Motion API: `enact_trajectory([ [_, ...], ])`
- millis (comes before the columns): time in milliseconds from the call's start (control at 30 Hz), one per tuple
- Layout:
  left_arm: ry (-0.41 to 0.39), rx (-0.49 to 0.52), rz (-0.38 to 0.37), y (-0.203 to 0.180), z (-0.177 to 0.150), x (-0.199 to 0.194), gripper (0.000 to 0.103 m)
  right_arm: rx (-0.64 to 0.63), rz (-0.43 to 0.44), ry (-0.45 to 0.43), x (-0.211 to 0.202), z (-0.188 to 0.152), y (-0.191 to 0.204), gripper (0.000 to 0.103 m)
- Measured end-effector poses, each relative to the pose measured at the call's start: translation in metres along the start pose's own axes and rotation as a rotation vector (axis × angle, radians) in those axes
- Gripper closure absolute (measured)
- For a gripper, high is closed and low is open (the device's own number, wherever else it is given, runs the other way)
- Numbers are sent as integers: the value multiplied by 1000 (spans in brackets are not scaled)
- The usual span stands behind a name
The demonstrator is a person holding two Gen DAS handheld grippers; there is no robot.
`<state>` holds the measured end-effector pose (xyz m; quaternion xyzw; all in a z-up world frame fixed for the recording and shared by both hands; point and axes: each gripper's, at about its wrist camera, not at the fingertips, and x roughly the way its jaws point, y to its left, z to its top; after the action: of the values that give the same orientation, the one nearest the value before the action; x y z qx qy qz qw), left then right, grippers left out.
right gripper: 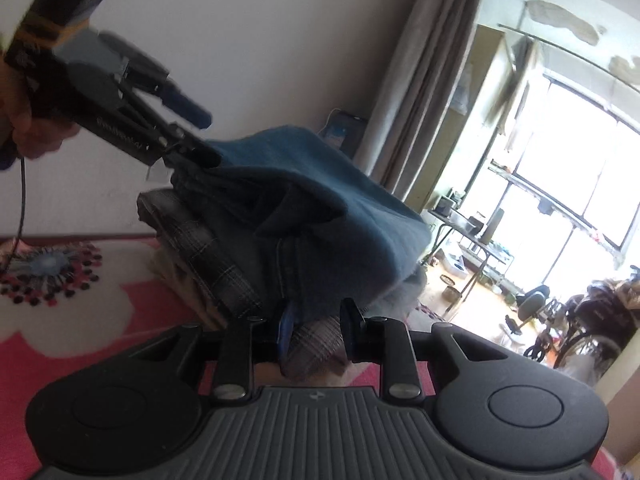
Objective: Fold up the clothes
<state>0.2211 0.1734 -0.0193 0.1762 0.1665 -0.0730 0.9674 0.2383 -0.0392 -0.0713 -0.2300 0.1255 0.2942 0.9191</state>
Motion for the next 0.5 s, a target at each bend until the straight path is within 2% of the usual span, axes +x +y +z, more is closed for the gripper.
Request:
enact_trajectory([
  [233, 31, -186, 38, 14, 2, -34, 47, 285, 3, 1, -51, -2, -14, 75],
  [333, 56, -285, 34, 15, 6, -59, 43, 398, 1, 43, -81, -4, -12, 73],
  [400, 83, -316, 35, 10, 9, -77, 40, 459, -1, 84, -102, -4, -8, 71],
  [467, 114, -334, 33, 2, 12, -97, 36, 515, -7, 124, -124, -3, -2, 65],
  [500, 135, -342, 29, -3, 12, -107, 34, 540, -15, 142, -136, -3, 2, 59],
])
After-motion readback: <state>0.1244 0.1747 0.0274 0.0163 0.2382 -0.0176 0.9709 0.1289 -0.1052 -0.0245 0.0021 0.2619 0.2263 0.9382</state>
